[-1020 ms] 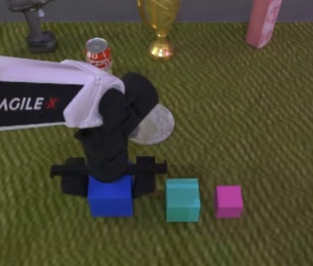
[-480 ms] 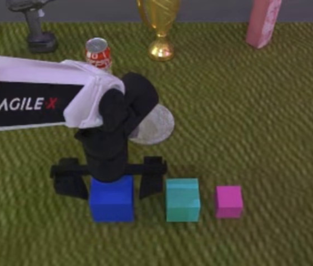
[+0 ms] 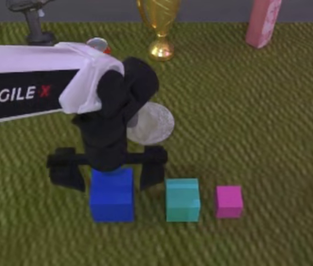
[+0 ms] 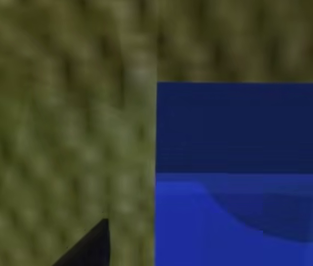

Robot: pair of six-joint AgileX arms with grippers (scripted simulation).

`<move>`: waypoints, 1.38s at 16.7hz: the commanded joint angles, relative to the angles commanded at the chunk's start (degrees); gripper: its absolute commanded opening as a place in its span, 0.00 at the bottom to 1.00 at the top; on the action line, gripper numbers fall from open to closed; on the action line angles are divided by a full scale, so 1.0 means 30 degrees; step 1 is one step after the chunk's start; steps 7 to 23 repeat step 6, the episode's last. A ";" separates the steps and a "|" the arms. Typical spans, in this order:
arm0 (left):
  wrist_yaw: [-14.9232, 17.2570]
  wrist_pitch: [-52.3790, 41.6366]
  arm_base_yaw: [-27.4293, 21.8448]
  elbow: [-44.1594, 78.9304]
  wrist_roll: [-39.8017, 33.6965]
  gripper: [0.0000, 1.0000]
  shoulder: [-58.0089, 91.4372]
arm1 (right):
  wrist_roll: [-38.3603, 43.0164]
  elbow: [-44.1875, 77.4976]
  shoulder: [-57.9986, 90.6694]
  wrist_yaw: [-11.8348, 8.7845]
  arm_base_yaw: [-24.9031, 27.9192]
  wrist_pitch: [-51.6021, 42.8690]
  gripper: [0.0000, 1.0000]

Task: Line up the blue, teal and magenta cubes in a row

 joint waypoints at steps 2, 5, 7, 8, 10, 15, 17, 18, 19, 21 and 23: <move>0.0004 -0.1524 0.0097 0.0883 -0.0027 1.00 -0.0499 | 0.0000 0.0000 0.0000 0.0000 0.0000 0.0000 1.00; 0.0002 -0.2870 0.0216 0.1778 -0.0019 1.00 -0.1119 | 0.0000 0.0000 0.0000 0.0000 0.0000 0.0000 1.00; 0.0001 -0.2929 0.0223 0.1825 -0.0016 1.00 -0.1159 | 0.0000 0.0000 0.0000 0.0000 0.0000 0.0000 1.00; 0.0001 -0.2929 0.0223 0.1825 -0.0016 1.00 -0.1159 | 0.0000 0.0000 0.0000 0.0000 0.0000 0.0000 1.00; 0.0001 -0.2929 0.0223 0.1825 -0.0016 1.00 -0.1159 | 0.0000 0.0000 0.0000 0.0000 0.0000 0.0000 1.00; 0.0001 -0.2929 0.0223 0.1825 -0.0016 1.00 -0.1159 | 0.0000 0.0000 0.0000 0.0000 0.0000 0.0000 1.00; 0.0001 -0.2929 0.0223 0.1825 -0.0016 1.00 -0.1159 | 0.0000 0.0000 0.0000 0.0000 0.0000 0.0000 1.00; 0.0001 -0.2929 0.0223 0.1825 -0.0016 1.00 -0.1159 | 0.0000 0.0000 0.0000 0.0000 0.0000 0.0000 1.00; 0.0001 -0.2929 0.0223 0.1825 -0.0016 1.00 -0.1159 | 0.0000 0.0000 0.0000 0.0000 0.0000 0.0000 1.00; 0.0001 -0.2929 0.0223 0.1825 -0.0016 1.00 -0.1159 | 0.0000 0.0000 0.0000 0.0000 0.0000 0.0000 1.00; 0.0001 -0.2929 0.0223 0.1825 -0.0016 1.00 -0.1159 | 0.0000 0.0000 0.0000 0.0000 0.0000 0.0000 1.00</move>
